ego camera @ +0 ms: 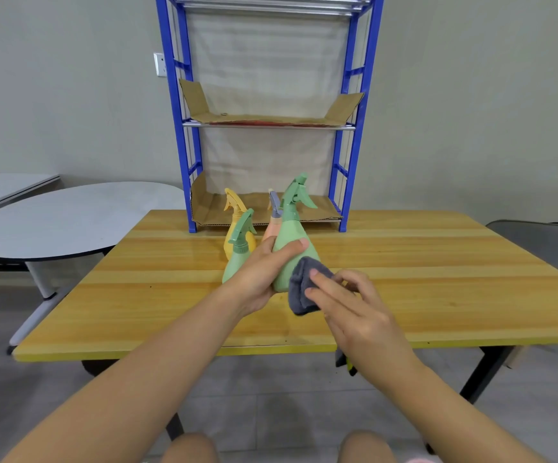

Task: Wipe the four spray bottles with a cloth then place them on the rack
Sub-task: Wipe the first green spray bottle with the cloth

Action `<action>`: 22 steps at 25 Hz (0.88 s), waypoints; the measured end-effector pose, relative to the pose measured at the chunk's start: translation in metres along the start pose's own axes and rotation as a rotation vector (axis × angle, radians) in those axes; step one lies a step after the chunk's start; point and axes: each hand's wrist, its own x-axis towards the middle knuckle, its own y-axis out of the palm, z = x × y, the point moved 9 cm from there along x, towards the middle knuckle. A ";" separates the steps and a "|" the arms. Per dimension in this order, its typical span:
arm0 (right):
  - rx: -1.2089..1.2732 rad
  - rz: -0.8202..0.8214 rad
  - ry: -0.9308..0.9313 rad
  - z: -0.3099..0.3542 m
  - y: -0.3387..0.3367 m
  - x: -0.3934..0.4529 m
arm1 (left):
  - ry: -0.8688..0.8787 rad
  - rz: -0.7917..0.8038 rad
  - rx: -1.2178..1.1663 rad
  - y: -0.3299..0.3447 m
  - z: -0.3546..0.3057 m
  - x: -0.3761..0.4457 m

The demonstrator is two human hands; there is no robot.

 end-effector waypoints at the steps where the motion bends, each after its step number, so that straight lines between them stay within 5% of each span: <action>1: -0.004 -0.014 0.041 -0.006 -0.003 0.002 | -0.017 0.019 -0.068 0.000 -0.001 0.000; 9: -0.001 -0.038 0.076 -0.012 -0.010 0.005 | -0.033 0.000 -0.019 -0.004 -0.005 -0.004; 12: -0.032 0.019 -0.046 0.005 -0.002 0.005 | -0.002 -0.021 -0.003 -0.001 -0.005 -0.005; 17: -0.022 -0.076 0.104 -0.015 -0.010 0.009 | -0.049 0.032 -0.194 0.002 -0.007 -0.006; 20: -0.079 -0.024 -0.030 -0.002 -0.003 0.005 | -0.038 0.001 -0.051 -0.002 -0.008 -0.005; 22: -0.019 -0.063 0.095 -0.016 -0.007 0.008 | -0.022 -0.065 -0.015 -0.007 -0.008 -0.004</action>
